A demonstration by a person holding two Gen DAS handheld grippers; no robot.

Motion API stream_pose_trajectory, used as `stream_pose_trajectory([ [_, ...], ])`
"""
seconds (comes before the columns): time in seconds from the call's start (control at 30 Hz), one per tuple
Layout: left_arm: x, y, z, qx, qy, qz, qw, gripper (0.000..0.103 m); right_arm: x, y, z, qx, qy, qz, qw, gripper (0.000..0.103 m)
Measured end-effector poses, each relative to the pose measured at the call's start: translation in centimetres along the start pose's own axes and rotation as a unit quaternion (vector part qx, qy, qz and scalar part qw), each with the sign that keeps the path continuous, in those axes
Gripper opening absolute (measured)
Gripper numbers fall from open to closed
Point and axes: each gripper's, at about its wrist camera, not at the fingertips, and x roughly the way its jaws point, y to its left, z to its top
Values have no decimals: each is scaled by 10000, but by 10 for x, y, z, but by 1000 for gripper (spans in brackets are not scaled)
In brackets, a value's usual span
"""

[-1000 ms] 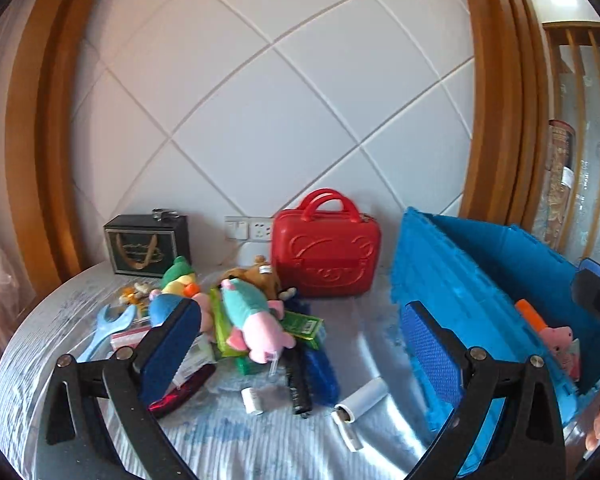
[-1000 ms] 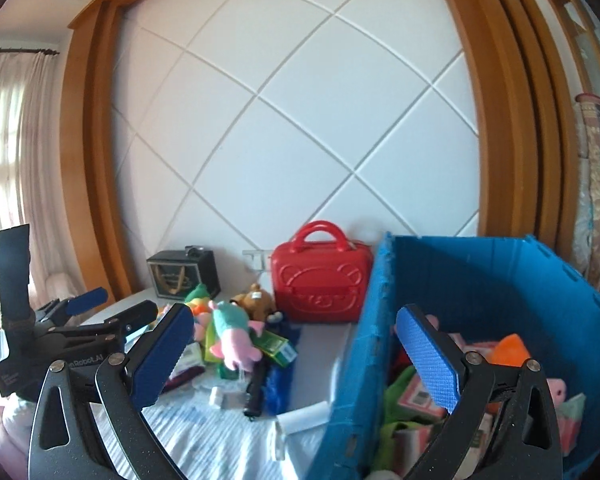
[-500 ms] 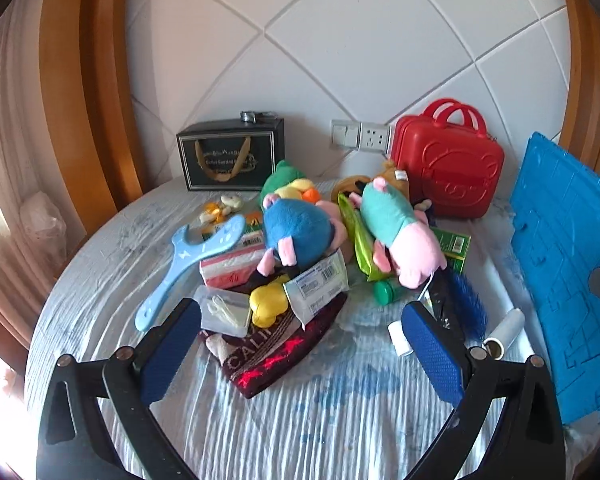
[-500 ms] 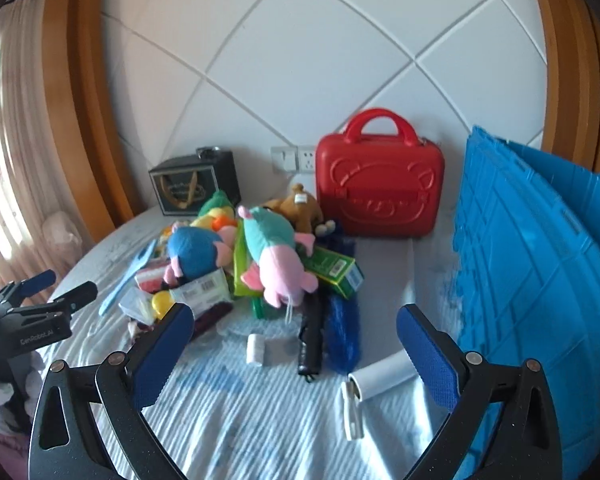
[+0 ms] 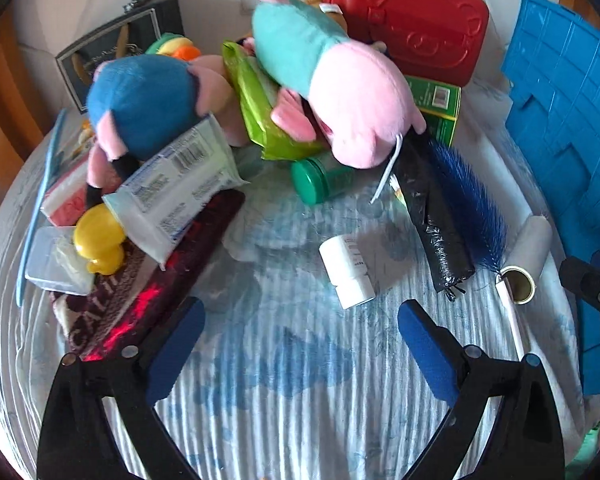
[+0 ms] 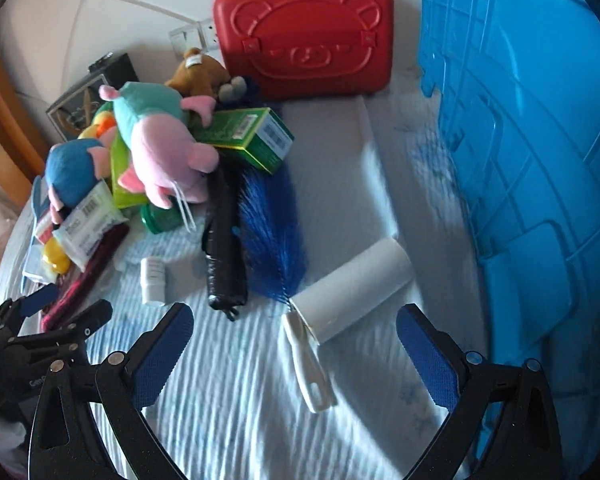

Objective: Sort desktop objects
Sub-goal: 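Grasp the white pill bottle with left gripper while right gripper grasps the white lint roller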

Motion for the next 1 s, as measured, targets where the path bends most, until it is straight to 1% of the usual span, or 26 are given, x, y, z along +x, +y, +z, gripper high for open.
stream_pose_trajectory([
  [0.03, 9, -4, 3, 42, 79, -26, 10000, 93, 8, -4, 1, 60, 52, -53, 10000, 103],
  [0.1, 25, -11, 7, 151, 225, -26, 9996, 92, 22, -13, 2, 207, 170, -146, 9995, 103],
  [0.17, 39, -15, 9, 234, 359, -33, 9991, 88, 37, -22, 3, 395, 312, -193, 9985, 103],
  [0.23, 51, -15, 10, 259, 483, -84, 9985, 74, 48, -29, 3, 570, 465, -203, 9971, 103],
  [0.27, 56, -14, 11, 254, 542, -120, 9981, 71, 53, -32, 3, 655, 514, -223, 9963, 103],
  [0.3, 60, -12, 11, 241, 610, -141, 9977, 64, 57, -34, 3, 747, 530, -252, 9955, 102],
  [0.33, 60, -12, 11, 274, 530, -93, 9982, 63, 61, -37, 3, 808, 547, -283, 9948, 98],
  [0.37, 61, -12, 12, 320, 501, -59, 9982, 62, 64, -38, 4, 849, 565, -304, 9943, 87],
  [0.4, 61, -12, 13, 324, 508, -102, 9981, 61, 68, -39, 5, 902, 587, -309, 9937, 78],
  [0.53, 61, -10, 13, 308, 484, -132, 9983, 57, 80, -42, 11, 1031, 628, -426, 9918, 75],
  [0.67, 59, -12, 8, 358, 414, -151, 9984, 55, 90, -45, 13, 1096, 684, -395, 9908, 72],
  [0.77, 56, -14, 5, 389, 405, -179, 9983, 45, 92, -43, 13, 1060, 694, -297, 9915, 64],
  [0.83, 53, -14, 4, 400, 405, -212, 9982, 30, 90, -39, 12, 948, 687, -275, 9927, 57],
  [0.87, 52, -13, 3, 392, 415, -219, 9981, 28, 89, -37, 12, 885, 699, -273, 9932, 54],
  [0.9, 51, -11, 2, 375, 435, -205, 9981, 27, 87, -35, 10, 820, 717, -284, 9936, 51],
  [1.0, 47, -5, -2, 289, 442, -166, 9985, 27, 82, -32, 4, 722, 809, -286, 9937, 50],
])
